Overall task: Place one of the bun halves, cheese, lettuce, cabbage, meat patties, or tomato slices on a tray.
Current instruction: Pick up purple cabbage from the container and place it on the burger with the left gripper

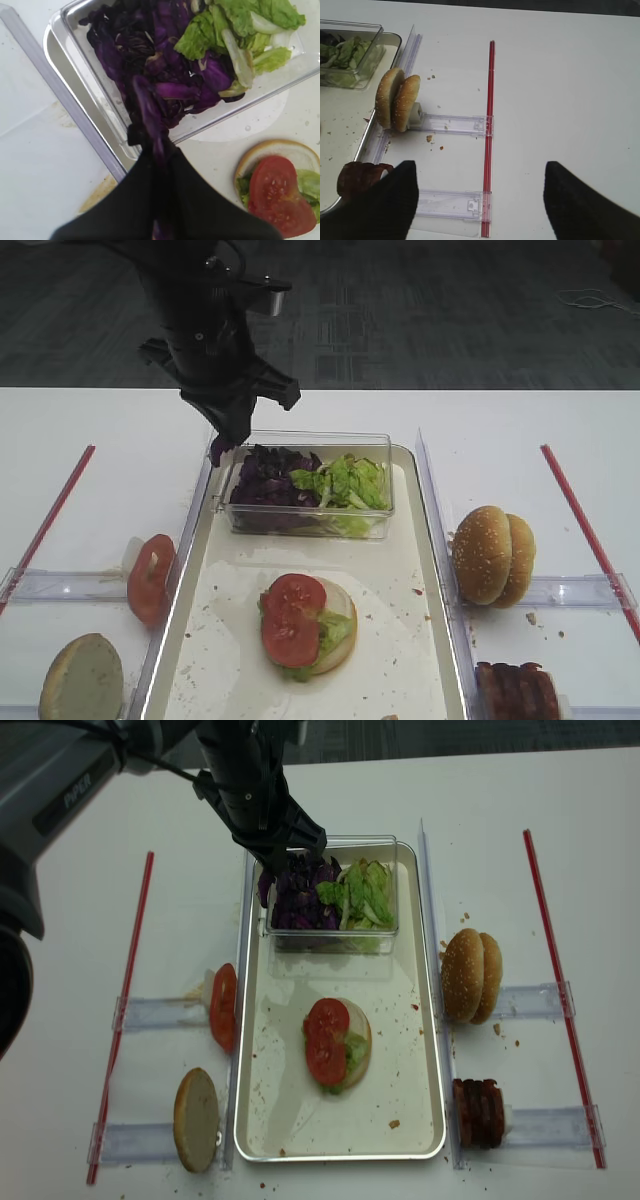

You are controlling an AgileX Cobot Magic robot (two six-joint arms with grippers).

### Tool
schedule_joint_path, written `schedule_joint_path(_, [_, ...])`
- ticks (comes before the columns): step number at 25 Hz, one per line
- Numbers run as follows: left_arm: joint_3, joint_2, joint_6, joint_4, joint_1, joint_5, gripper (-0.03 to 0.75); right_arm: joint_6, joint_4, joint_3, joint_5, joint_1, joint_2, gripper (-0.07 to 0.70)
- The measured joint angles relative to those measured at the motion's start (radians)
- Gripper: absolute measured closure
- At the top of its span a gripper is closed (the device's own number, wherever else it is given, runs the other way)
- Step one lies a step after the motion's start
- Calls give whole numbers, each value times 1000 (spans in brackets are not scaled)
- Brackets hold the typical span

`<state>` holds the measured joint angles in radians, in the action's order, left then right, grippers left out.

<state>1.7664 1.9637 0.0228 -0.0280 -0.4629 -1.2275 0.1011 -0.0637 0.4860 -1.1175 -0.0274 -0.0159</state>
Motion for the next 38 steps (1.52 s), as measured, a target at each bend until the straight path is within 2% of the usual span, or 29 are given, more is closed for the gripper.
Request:
schedule_joint_path(6, [-20,-14,1,28,-3,0,669,0,0,0,0,0,0,73])
schedule_joint_path(9, [-102,-76,1,28,-3,0,669,2,0,0,0,0,0,73])
schedule_joint_path(15, [-379,-290,1,21,-4,0,669,2,0,0,0,0,0,73])
schedule_joint_path(17, [-437,-341,1,21,-4,-2,669,2,0,0,0,0,0,73])
schedule_joint_path(21, [-457,-362,11,0,-4,-4,669,2,2,0,0,0,0,73])
schedule_joint_path(23, [-459,-362,19,-20,-14,12,669,2,2,0,0,0,0,73])
schedule_joint_path(26, [-459,-362,25,-34,-66,45,669,3,2,0,0,0,0,73])
schedule_joint_path(33, [-459,-333,29,-54,-288,103,669,3,2,0,0,0,0,73])
schedule_joint_path(35, [-459,-326,29,-55,-313,122,669,3,2,0,0,0,0,73])
schedule_joint_path(38, [-459,-305,29,-53,-314,136,669,3,2,0,0,0,0,73])
